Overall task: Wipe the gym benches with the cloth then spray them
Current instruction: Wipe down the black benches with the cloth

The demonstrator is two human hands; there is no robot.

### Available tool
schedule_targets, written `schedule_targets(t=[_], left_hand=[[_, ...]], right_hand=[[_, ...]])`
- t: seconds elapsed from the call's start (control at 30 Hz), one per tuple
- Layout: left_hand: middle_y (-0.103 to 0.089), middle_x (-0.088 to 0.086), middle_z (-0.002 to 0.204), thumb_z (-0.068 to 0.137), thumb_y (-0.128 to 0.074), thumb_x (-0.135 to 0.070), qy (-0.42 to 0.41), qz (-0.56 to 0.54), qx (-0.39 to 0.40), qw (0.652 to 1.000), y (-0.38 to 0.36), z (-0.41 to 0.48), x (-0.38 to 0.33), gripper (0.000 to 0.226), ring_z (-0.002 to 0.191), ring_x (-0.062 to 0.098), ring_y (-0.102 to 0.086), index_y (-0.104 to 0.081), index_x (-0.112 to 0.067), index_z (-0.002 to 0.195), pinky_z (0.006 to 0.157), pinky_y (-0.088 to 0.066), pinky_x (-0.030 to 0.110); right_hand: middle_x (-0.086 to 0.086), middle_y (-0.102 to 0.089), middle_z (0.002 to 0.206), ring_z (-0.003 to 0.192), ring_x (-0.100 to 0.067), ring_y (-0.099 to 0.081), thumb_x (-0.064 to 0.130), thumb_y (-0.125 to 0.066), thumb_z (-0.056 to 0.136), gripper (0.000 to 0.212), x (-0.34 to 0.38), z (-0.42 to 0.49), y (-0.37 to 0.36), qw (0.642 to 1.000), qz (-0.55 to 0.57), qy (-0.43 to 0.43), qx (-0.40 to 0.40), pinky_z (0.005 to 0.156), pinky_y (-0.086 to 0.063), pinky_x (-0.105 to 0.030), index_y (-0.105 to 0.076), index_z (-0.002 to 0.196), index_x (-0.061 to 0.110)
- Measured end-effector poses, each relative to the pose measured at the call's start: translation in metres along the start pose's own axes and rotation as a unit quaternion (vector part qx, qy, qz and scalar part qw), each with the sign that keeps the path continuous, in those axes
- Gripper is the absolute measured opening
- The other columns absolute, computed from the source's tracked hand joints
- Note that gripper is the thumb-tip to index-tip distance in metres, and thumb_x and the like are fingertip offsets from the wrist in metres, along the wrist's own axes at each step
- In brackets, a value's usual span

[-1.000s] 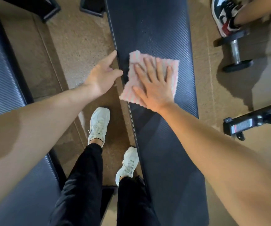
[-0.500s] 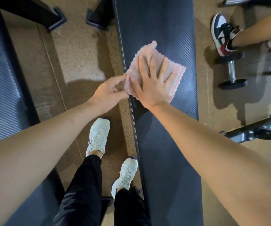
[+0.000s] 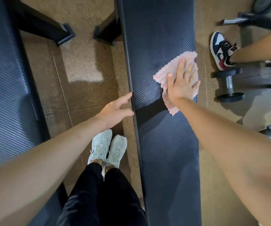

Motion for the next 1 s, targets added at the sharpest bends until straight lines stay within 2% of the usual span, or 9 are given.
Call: schedule_targets(t=[0.13, 0.2, 0.3, 0.53, 0.6, 0.67, 0.83, 0.93, 1.0], left_hand=[[-0.045, -0.011, 0.157, 0.096, -0.064, -0.025, 0.006, 0.016, -0.01, 1.0, 0.013, 0.0, -0.004, 0.066, 0.137, 0.014, -0.045, -0.04, -0.043, 0.154, 0.116, -0.033, 0.036], [-0.049, -0.01, 0.154, 0.096, -0.066, -0.023, 0.009, 0.018, -0.044, 0.999, 0.021, -0.001, -0.011, 0.065, 0.127, 0.01, -0.053, -0.042, -0.036, 0.155, 0.113, -0.038, 0.035], [-0.053, -0.008, 0.149, 0.095, -0.067, -0.02, 0.01, 0.004, -0.118, 0.993, 0.041, 0.002, -0.027, 0.063, 0.118, 0.008, -0.059, -0.046, -0.029, 0.154, 0.108, -0.042, 0.031], [-0.046, -0.007, 0.156, 0.093, -0.066, -0.019, -0.028, -0.016, -0.191, 0.981, 0.099, 0.043, -0.08, 0.072, 0.13, 0.013, -0.055, -0.038, -0.031, 0.158, 0.114, -0.04, 0.033], [-0.04, -0.007, 0.161, 0.094, -0.064, -0.018, -0.035, -0.014, -0.188, 0.982, 0.111, 0.061, -0.098, 0.075, 0.132, 0.013, -0.053, -0.032, -0.031, 0.16, 0.112, -0.039, 0.031], [-0.034, -0.008, 0.164, 0.095, -0.063, -0.016, -0.047, -0.01, -0.17, 0.984, 0.12, 0.078, -0.117, 0.078, 0.13, 0.012, -0.054, -0.027, -0.032, 0.161, 0.111, -0.039, 0.031], [-0.025, -0.009, 0.169, 0.093, -0.063, -0.013, -0.057, -0.003, -0.121, 0.991, 0.143, 0.105, -0.151, 0.083, 0.125, 0.011, -0.059, -0.021, -0.033, 0.162, 0.107, -0.041, 0.029], [-0.029, -0.005, 0.167, 0.087, -0.064, -0.016, -0.048, -0.017, -0.093, 0.994, 0.149, 0.109, -0.16, 0.086, 0.116, 0.009, -0.064, -0.025, -0.033, 0.162, 0.112, -0.041, 0.034], [-0.041, -0.002, 0.161, 0.079, -0.066, -0.022, -0.033, -0.044, -0.079, 0.995, 0.15, 0.109, -0.159, 0.091, 0.115, 0.008, -0.065, -0.027, -0.037, 0.16, 0.111, -0.043, 0.034]], right_hand=[[-0.011, 0.004, 0.171, 0.156, -0.038, 0.004, 0.061, -0.01, 0.102, 0.07, 0.024, -0.004, 0.002, 0.998, -0.013, -0.063, -0.017, 0.121, -0.004, -0.066, 0.005, 0.162, 0.03], [-0.011, 0.001, 0.17, 0.154, -0.044, 0.001, 0.067, -0.009, 0.098, 0.071, 0.041, -0.017, 0.001, 0.999, -0.037, 0.002, -0.013, 0.119, 0.003, -0.068, 0.006, 0.161, 0.037], [-0.005, 0.01, 0.171, 0.153, -0.046, 0.012, 0.072, -0.008, 0.096, 0.072, 0.072, -0.04, -0.013, 0.985, -0.056, 0.159, 0.042, 0.117, 0.008, -0.071, 0.014, 0.158, 0.043], [-0.002, 0.01, 0.171, 0.156, -0.04, 0.006, 0.066, -0.014, 0.1, 0.07, 0.092, -0.012, 0.002, 0.936, -0.114, 0.33, 0.032, 0.118, -0.006, -0.071, 0.01, 0.16, 0.039], [-0.003, 0.012, 0.171, 0.157, -0.032, 0.009, 0.061, -0.014, 0.102, 0.067, 0.085, 0.02, 0.011, 0.957, -0.092, 0.274, 0.022, 0.119, 0.0, -0.069, 0.009, 0.16, 0.038], [-0.006, 0.012, 0.17, 0.157, -0.029, 0.01, 0.059, -0.012, 0.103, 0.067, 0.078, 0.057, 0.023, 0.985, -0.063, 0.16, -0.003, 0.12, 0.004, -0.065, 0.011, 0.16, 0.034], [-0.012, 0.006, 0.171, 0.157, -0.031, 0.007, 0.06, -0.009, 0.103, 0.07, 0.083, 0.125, 0.057, 0.999, -0.003, -0.031, -0.033, 0.122, -0.006, -0.063, 0.005, 0.163, 0.027], [-0.013, 0.006, 0.17, 0.156, -0.038, 0.007, 0.061, -0.012, 0.102, 0.071, 0.099, 0.14, 0.068, 0.996, 0.021, -0.081, -0.025, 0.121, -0.006, -0.065, 0.004, 0.163, 0.027], [-0.012, 0.003, 0.17, 0.155, -0.044, 0.007, 0.064, -0.012, 0.101, 0.071, 0.127, 0.135, 0.071, 0.999, -0.01, -0.033, -0.027, 0.119, -0.001, -0.069, 0.004, 0.162, 0.031]])
Point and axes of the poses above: each hand's wrist, its own z-axis towards the middle knuckle, its own y-axis out of the back of the hand, x = y × z, the point moved 5 cm from there along z, towards the middle knuckle
